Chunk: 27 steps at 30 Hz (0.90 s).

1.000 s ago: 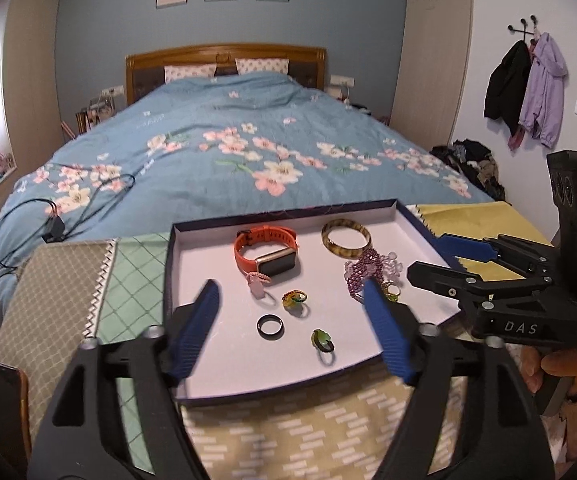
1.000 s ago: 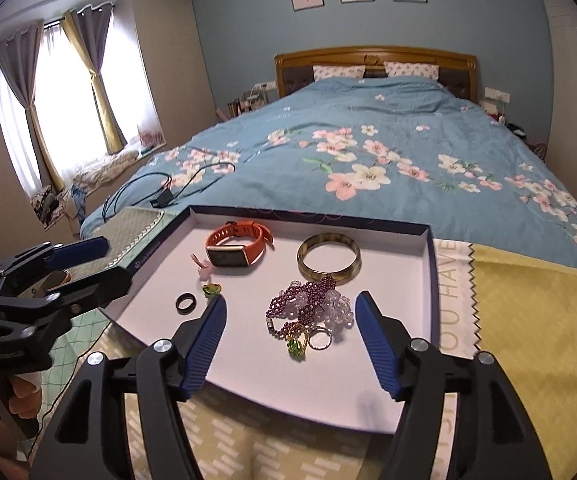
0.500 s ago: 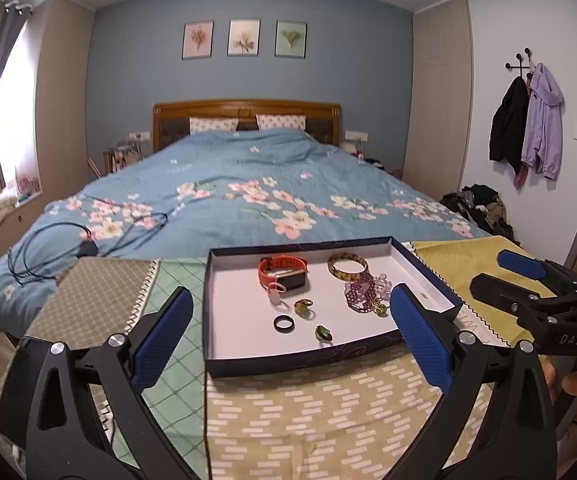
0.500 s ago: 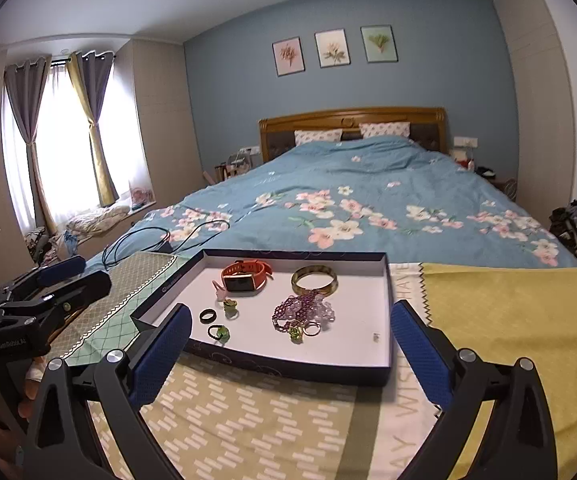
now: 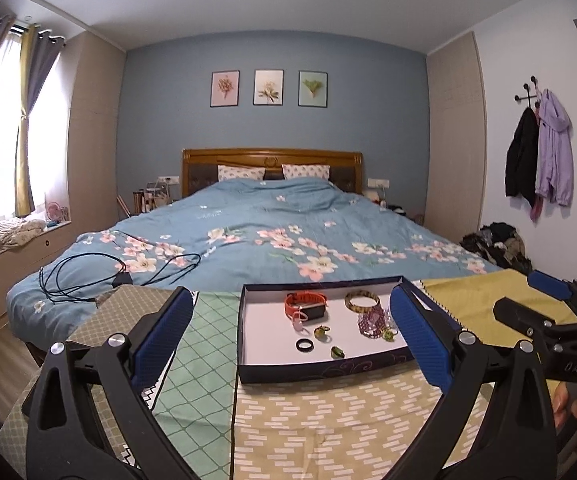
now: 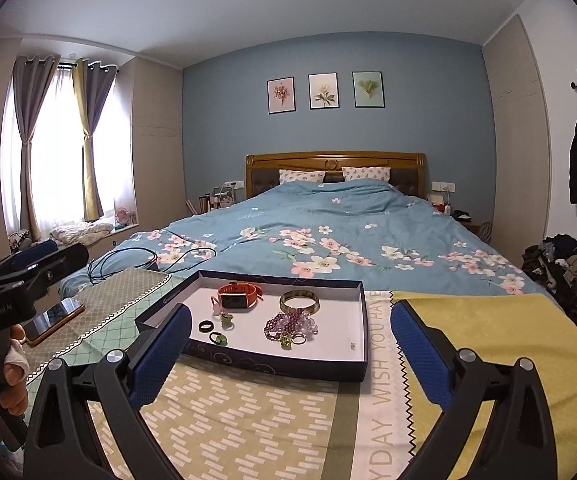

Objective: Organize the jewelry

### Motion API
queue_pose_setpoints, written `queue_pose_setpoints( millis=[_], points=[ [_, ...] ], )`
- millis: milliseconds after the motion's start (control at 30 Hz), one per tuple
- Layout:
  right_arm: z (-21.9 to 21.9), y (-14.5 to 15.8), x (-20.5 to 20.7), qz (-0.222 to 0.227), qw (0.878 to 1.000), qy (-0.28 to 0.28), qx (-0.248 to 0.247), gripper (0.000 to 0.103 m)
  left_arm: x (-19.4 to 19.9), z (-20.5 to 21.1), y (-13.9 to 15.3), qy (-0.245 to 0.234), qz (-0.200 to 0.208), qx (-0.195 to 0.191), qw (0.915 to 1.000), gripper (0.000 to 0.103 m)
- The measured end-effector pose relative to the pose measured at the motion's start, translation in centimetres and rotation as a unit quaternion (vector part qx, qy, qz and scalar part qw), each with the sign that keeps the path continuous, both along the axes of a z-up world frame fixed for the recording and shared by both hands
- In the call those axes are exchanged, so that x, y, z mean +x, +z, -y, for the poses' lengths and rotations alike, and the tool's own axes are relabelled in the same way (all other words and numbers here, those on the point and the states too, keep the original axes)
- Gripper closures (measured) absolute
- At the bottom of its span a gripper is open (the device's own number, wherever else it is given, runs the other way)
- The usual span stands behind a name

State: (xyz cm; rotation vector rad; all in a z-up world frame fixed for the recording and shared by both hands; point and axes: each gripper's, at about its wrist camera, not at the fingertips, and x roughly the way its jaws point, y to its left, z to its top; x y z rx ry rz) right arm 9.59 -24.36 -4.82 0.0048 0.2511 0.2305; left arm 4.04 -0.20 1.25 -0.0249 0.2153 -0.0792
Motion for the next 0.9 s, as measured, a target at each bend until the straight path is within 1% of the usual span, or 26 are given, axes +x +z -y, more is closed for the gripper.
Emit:
queue_pose_setpoints(
  millis=[133,367,667,900],
  points=[
    [-0.1,0.2,-0.7,0.009,1.0,-0.005,-0.004,0.007,-1.1,-0.2,0.7,0.009,0.009,-0.009,0.9999,0.006],
    [0.0,0.5,-1.0,0.018,1.0,-0.005,0.0,0.007,-2.8,-0.3,1.3,0.007,0.021,-0.015,0.9996,0.006],
    [-0.2,0.5,-1.5,0.024,1.0,-0.008,-0.002,0.007,-3.2,-0.2,1.4,0.005,0.026,-0.015,0.9996,0.006],
    [-0.2,0.8,-1.9,0.033,0.999,-0.013,-0.003,0.007,-3.5,0.1,1.6,0.006,0.037,-0.013,0.9992,0.006]
  ],
)
